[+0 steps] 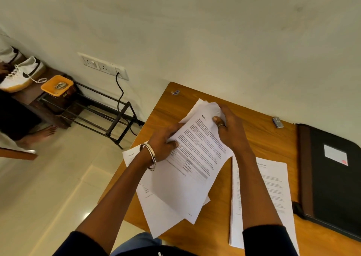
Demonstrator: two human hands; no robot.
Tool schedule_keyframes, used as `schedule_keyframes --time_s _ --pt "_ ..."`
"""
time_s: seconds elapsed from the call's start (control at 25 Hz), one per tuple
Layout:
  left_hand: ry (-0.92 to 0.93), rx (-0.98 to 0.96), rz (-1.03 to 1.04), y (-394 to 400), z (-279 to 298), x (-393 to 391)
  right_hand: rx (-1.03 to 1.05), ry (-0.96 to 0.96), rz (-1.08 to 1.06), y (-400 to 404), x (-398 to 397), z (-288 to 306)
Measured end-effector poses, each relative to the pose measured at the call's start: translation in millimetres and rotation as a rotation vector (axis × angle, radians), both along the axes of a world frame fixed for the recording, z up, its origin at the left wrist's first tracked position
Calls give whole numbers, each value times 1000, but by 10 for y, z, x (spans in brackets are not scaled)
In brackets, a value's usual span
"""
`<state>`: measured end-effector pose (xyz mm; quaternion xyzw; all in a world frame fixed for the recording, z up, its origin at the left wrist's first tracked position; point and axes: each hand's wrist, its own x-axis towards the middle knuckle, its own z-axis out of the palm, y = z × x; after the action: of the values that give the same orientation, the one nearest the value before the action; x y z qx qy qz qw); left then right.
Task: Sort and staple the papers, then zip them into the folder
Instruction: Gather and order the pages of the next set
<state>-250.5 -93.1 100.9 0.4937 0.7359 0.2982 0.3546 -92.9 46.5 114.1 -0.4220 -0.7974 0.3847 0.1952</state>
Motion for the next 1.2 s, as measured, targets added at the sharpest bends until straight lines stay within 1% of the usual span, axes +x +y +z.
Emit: schedule_keyframes --time_s 0.08,0.16,0.28,0.32,0.36,0.52,0.6,0.64,0.68,0.76,0.8,0.88,0.92,0.96,1.0,1.04,1.08,1.12,1.16,1.2 --pt "-3 31 -19 -4 21 -13 -23 -25 -36 12 -37 40" --pt "-22 28 -33 -4 10 -26 -3 -55 -37 33 -87 100" --pt "-104 -44 -8 45 -66 -66 25 -129 -21 39 -138 173" --pt "-105 -74 -18 70 -106 -105 21 -157 -22 39 -149 190" --pt "-55 -112 -35 100 -170 -162 16 -172 -27 39 -162 210" --pt "295 -214 -21 198 -382 -428 17 -192 -64 0 -230 322" --pt "457 -155 -85 250 -407 -481 50 -235 -68 -29 -273 383" --pt "457 -75 -111 285 -400 -489 90 -250 -57 -42 -294 420" --pt "343 23 -98 309 -376 -483 140 -249 -48 -57 -311 452" --pt "-20 191 -5 334 -318 -445 255 -218 -16 -75 -347 508" --pt "-136 256 39 335 -306 -419 306 -203 -5 -85 -378 524" --pt "-214 347 127 322 -313 -346 395 -195 -29 -96 -443 522" --pt "-241 386 184 321 -320 -323 474 -176 -100 -101 -460 486" --pt "-288 414 252 329 -335 -332 567 -130 -228 -111 -454 433" --pt "-355 440 313 339 -340 -356 622 -33 -397 -118 -410 362" --pt "-423 464 363 347 -346 -402 595 115 -547 -137 -338 292" --pt "-474 496 395 357 -339 -465 477 263 -667 -158 -256 231" --pt "-498 528 409 374 -320 -537 264 361 -727 -159 -170 148" --pt "-514 553 402 387 -293 -598 36 373 -704 -169 -104 67" --pt "-528 568 385 398 -265 -642 -134 296 -624 -192 -60 -28"
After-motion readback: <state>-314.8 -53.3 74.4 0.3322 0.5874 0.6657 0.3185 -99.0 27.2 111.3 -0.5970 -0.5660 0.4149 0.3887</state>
